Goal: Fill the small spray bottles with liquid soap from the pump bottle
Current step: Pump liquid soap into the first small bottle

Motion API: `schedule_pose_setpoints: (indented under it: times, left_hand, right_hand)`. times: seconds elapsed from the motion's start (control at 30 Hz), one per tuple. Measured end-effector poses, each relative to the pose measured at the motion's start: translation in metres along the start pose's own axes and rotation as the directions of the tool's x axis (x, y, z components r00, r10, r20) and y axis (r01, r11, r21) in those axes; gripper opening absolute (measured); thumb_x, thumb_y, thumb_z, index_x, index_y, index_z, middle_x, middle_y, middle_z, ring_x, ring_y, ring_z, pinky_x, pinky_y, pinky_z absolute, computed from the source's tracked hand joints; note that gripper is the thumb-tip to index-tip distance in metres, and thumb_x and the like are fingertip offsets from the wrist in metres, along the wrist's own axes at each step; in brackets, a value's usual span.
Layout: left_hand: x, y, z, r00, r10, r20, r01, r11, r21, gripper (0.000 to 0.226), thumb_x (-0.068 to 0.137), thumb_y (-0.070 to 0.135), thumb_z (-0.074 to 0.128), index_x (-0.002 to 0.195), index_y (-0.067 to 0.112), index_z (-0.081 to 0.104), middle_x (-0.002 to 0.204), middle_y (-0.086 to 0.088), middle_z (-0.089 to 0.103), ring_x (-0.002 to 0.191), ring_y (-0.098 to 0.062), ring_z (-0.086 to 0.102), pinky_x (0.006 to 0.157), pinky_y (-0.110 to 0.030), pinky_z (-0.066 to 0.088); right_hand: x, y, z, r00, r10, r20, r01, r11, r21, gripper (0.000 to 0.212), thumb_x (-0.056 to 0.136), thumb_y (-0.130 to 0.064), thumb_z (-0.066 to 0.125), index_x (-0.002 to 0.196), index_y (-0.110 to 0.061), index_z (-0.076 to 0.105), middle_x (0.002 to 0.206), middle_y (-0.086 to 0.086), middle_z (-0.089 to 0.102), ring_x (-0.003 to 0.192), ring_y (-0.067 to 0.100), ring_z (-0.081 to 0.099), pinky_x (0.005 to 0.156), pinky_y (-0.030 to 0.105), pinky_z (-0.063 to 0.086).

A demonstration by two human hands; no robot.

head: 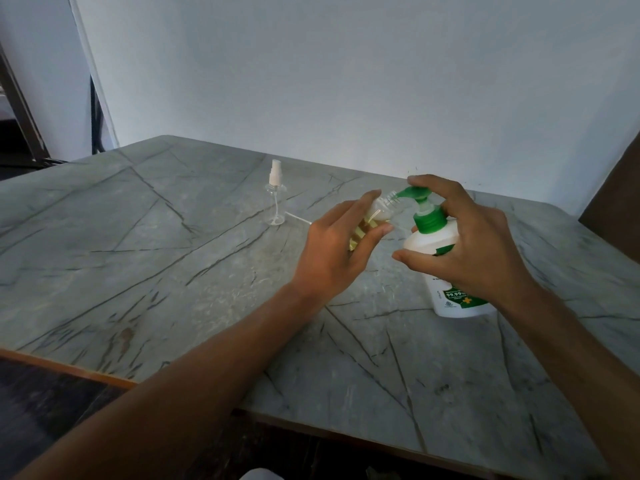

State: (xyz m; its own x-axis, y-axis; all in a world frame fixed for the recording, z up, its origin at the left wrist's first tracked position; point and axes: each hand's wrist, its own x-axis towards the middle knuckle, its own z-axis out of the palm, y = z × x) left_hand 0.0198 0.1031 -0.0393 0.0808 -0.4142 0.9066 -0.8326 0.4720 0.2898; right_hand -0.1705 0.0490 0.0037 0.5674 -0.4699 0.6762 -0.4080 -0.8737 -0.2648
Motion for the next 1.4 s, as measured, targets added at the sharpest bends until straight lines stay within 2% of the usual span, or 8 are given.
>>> schedule_pose_setpoints:
  times: [0.07, 0.33, 0.47, 0.63, 0.77, 0.9, 1.1, 1.4]
  left_hand:
    - [-0.0002, -0.0005, -0.0002, 1.000, 0.007, -0.005, -0.007, 1.000, 0.000, 0.043, 0.088, 0.027, 0.069, 0.123, 0.003, 0.061, 0.095, -0.006, 0.069, 0.079, -0.008, 0.058, 0.072, -0.009, 0.044]
    - [-0.0012, -0.0017, -0.0012, 1.000, 0.023, -0.003, -0.023, 1.000, -0.010, 0.041, 0.087, 0.025, 0.071, 0.120, 0.002, 0.063, 0.096, -0.007, 0.068, 0.079, -0.013, 0.061, 0.070, -0.015, 0.047]
    - [-0.0032, -0.0031, 0.0001, 0.999, 0.041, 0.010, -0.041, 0.999, -0.027, 0.042, 0.086, 0.024, 0.071, 0.119, 0.000, 0.063, 0.098, -0.009, 0.069, 0.082, -0.013, 0.061, 0.074, -0.015, 0.047]
    - [-0.0059, -0.0055, 0.0016, 0.999, 0.027, 0.040, -0.026, 0.999, -0.025, 0.043, 0.086, 0.027, 0.071, 0.121, 0.002, 0.063, 0.099, -0.008, 0.069, 0.082, -0.011, 0.060, 0.075, -0.011, 0.045]
    - [-0.0042, -0.0070, 0.0021, 0.999, -0.013, 0.040, 0.013, 1.000, -0.007, 0.041, 0.088, 0.028, 0.070, 0.121, 0.005, 0.063, 0.093, -0.005, 0.068, 0.076, -0.005, 0.055, 0.071, -0.006, 0.041]
    - [-0.0028, -0.0051, 0.0022, 1.000, -0.011, 0.026, 0.012, 1.000, -0.011, 0.041, 0.089, 0.029, 0.068, 0.122, 0.005, 0.062, 0.094, -0.003, 0.068, 0.078, 0.001, 0.051, 0.072, -0.003, 0.040]
    - [-0.0027, -0.0035, 0.0020, 1.000, -0.013, 0.016, 0.013, 1.000, -0.020, 0.042, 0.089, 0.030, 0.066, 0.121, 0.004, 0.062, 0.091, -0.004, 0.068, 0.077, 0.002, 0.050, 0.072, -0.001, 0.039]
    - [-0.0045, 0.0006, 0.0026, 0.999, -0.019, 0.037, 0.020, 0.999, -0.029, 0.044, 0.090, 0.035, 0.063, 0.123, 0.006, 0.061, 0.095, -0.004, 0.069, 0.079, -0.002, 0.054, 0.072, -0.003, 0.040]
  right_hand:
    - [0.0009, -0.0008, 0.0005, 1.000, 0.001, -0.001, -0.001, 1.000, 0.003, 0.087, 0.062, -0.048, 0.086, 0.136, -0.042, 0.039, 0.109, -0.014, 0.064, 0.084, 0.012, 0.064, 0.078, 0.029, 0.055]
    - [0.0015, 0.0008, 0.0018, 1.000, 0.010, -0.026, -0.009, 0.999, 0.042, 0.080, 0.059, -0.048, 0.087, 0.124, -0.050, 0.040, 0.098, -0.017, 0.062, 0.081, 0.004, 0.063, 0.070, 0.002, 0.043]
    - [0.0022, 0.0002, 0.0025, 0.999, 0.028, -0.030, -0.027, 0.999, 0.038, 0.075, 0.058, -0.050, 0.087, 0.118, -0.049, 0.041, 0.105, -0.012, 0.063, 0.085, 0.008, 0.062, 0.073, 0.005, 0.046]
    - [0.0028, -0.0001, 0.0004, 1.000, 0.029, 0.000, -0.028, 0.999, 0.033, 0.072, 0.058, -0.049, 0.087, 0.117, -0.046, 0.046, 0.106, -0.005, 0.067, 0.085, 0.012, 0.065, 0.074, 0.031, 0.057]
    - [0.0022, 0.0014, -0.0036, 0.998, 0.029, 0.060, -0.026, 0.999, -0.039, 0.080, 0.063, -0.051, 0.084, 0.131, -0.045, 0.042, 0.101, -0.008, 0.067, 0.078, 0.008, 0.063, 0.069, 0.024, 0.054]
    - [-0.0021, 0.0014, -0.0044, 0.998, 0.020, 0.061, -0.016, 0.998, -0.068, 0.094, 0.067, -0.052, 0.082, 0.144, -0.049, 0.029, 0.112, -0.011, 0.065, 0.081, 0.011, 0.063, 0.079, 0.025, 0.052]
    - [-0.0007, -0.0001, -0.0052, 0.998, 0.026, 0.065, -0.021, 0.996, -0.082, 0.090, 0.060, -0.063, 0.080, 0.137, -0.044, 0.038, 0.105, -0.013, 0.066, 0.080, 0.008, 0.063, 0.073, 0.010, 0.042]
    - [-0.0001, 0.0019, -0.0029, 1.000, 0.017, -0.001, -0.017, 0.999, 0.027, 0.078, 0.060, -0.049, 0.087, 0.125, -0.047, 0.043, 0.105, -0.009, 0.068, 0.081, 0.004, 0.064, 0.070, 0.010, 0.049]
